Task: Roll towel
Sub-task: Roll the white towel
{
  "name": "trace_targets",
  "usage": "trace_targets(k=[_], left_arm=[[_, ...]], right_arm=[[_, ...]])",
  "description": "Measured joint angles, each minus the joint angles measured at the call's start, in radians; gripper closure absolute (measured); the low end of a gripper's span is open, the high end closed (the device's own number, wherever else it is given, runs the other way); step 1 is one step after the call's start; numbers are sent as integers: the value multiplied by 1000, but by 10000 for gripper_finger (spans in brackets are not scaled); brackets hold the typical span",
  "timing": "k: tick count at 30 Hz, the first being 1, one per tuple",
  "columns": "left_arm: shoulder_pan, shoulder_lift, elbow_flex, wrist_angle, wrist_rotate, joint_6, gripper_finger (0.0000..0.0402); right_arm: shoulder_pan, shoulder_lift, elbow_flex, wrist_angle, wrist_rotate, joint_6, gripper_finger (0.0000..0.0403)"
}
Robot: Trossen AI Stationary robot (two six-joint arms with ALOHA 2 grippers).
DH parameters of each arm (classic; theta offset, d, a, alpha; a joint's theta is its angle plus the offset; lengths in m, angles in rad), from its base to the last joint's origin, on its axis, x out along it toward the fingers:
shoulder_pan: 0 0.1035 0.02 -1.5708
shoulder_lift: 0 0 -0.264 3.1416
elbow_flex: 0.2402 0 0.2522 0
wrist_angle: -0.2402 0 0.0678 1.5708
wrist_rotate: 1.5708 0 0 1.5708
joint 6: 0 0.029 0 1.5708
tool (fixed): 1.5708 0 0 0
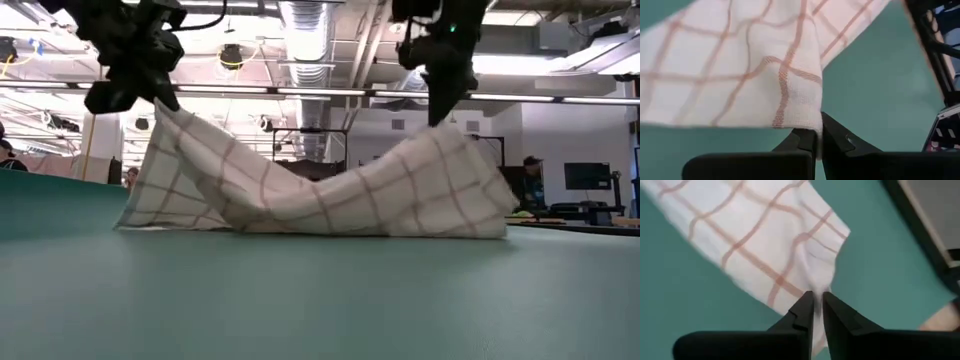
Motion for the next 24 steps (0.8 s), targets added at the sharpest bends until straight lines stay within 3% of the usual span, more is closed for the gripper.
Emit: trace_targets(k=[7, 13, 19, 24], left_arm=[[0, -42, 16, 213, -23, 123, 401], [0, -89, 84, 250, -33, 181, 401], [-12, -91, 89, 234, -32, 187, 401], [-11, -60, 89, 221, -42, 216, 401]], right_arm=[[-24, -58, 0, 67, 135, -42, 327], [-14, -176, 1, 84, 130, -21, 326], [-61, -174, -54, 131, -46, 94, 303], [-98, -71, -110, 306, -65, 69, 243]])
